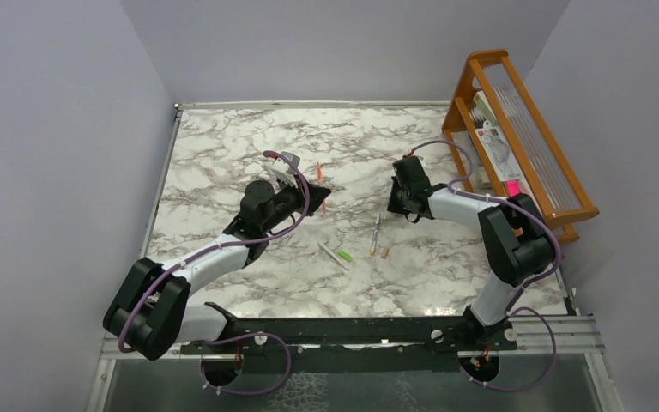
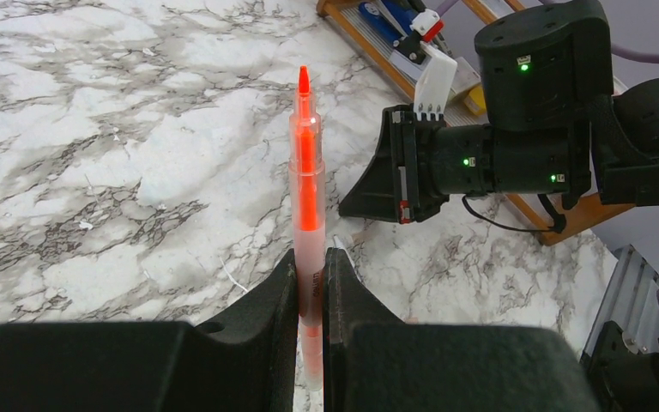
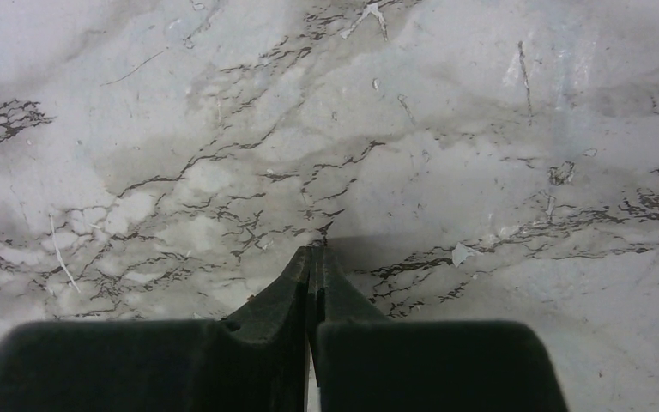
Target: Insert the pens into the pen caps
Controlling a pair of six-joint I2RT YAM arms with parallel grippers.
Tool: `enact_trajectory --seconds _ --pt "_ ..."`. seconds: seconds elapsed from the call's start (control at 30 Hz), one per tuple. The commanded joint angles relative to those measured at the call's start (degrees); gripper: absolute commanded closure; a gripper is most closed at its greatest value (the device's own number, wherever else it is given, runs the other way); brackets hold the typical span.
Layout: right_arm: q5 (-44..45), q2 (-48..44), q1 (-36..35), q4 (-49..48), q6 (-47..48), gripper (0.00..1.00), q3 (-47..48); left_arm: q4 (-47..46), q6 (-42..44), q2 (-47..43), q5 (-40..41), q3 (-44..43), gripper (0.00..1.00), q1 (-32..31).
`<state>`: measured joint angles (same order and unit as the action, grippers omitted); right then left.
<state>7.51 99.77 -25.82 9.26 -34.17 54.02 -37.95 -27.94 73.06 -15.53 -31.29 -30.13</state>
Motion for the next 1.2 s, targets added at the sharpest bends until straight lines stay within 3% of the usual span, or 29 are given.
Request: enact_trajectory --seconds 0.0,0.37,0.73,0.93,1.03,1.17 --pt "-3.3 -1.78 -0.71 0.11 -0.19 0.99 -3.5 -0.27 -0.18 -1.56 1.14 0.55 1.0 -0.41" --pt "-6.99 -7.6 -2.47 -3.41 -1.05 0.99 -12.77 -0.24 -0.78 -0.82 0.59 0.39 1.0 -0.46" --pt "-3.94 -17.42 -2.48 0.45 -1.98 0.98 -13.3 -0.32 -0.86 -0.9 0.79 0.44 1.0 -0.68" --pt "2.28 -25.49 -2.47 5.87 -2.93 0.48 -10.99 -0.41 -0.94 -1.29 0.94 0.62 1.0 -0.73" --pt "5.96 -23.75 -2.43 14.39 -5.27 0.17 -7.49 -0.37 -0.92 -1.17 0.98 0.63 1.0 -0.86" --pt "10.81 -18.93 -2.71 23.66 -10.12 0.23 -2.65 -0.68 -1.13 -0.66 1.03 0.71 1.0 -0.86"
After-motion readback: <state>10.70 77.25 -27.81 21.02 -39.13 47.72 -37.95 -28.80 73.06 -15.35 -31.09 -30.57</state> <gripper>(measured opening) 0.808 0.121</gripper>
